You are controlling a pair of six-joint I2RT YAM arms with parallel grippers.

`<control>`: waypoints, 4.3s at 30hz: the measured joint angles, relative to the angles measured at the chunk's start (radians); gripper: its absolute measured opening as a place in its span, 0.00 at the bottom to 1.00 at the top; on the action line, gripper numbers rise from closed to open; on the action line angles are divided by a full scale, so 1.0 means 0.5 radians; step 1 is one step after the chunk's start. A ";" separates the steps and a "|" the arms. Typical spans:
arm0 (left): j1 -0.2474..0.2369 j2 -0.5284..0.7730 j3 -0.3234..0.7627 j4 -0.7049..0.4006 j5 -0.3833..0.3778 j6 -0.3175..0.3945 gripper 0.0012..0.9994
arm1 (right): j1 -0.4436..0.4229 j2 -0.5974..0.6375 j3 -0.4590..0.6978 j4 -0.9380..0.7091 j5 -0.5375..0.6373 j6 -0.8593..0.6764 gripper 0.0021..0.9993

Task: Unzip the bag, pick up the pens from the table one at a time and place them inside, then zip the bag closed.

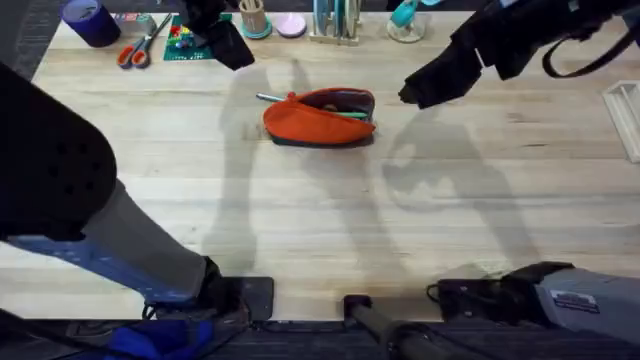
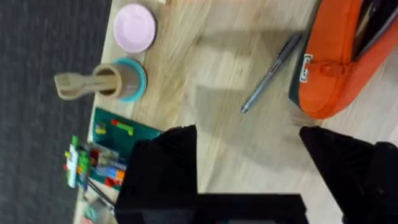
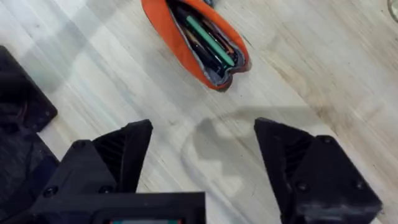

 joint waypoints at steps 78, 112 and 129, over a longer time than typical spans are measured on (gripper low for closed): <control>-0.145 0.736 -0.180 0.267 -0.097 0.620 0.63 | 0.000 0.000 0.000 -0.001 0.000 0.000 1.00; -0.147 0.695 -0.192 0.295 -0.021 0.452 0.04 | 0.000 0.000 0.000 -0.001 0.000 0.000 1.00; -0.146 -0.092 -0.673 0.520 -0.011 0.447 0.04 | 0.000 0.000 0.000 -0.001 0.000 0.000 1.00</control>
